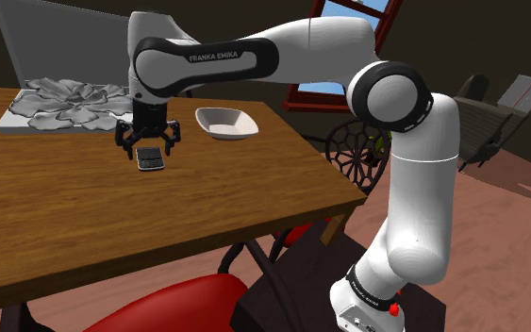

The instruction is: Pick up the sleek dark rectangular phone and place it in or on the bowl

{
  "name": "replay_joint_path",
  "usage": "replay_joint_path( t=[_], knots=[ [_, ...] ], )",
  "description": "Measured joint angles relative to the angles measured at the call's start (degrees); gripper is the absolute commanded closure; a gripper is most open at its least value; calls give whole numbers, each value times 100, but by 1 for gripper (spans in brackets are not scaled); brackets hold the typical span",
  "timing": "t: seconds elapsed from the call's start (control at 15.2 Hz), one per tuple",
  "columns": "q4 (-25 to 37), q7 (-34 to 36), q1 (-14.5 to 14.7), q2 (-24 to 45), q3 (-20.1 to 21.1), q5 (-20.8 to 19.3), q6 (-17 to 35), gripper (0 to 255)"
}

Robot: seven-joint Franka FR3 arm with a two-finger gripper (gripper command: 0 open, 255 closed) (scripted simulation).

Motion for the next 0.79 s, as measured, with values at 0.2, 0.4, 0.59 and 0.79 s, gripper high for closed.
replay_joint_path(
  t=[0.2, 0.4, 0.59, 0.79],
  knots=[
    [-11, 1, 0, 1, 0, -1, 14, 0],
    [-6, 2, -2, -10, -2, -3, 12, 255],
    [-12, 0, -2, -8, -1, -1, 16, 255],
    [-9, -1, -2, -6, -1, -1, 13, 255]
  ],
)
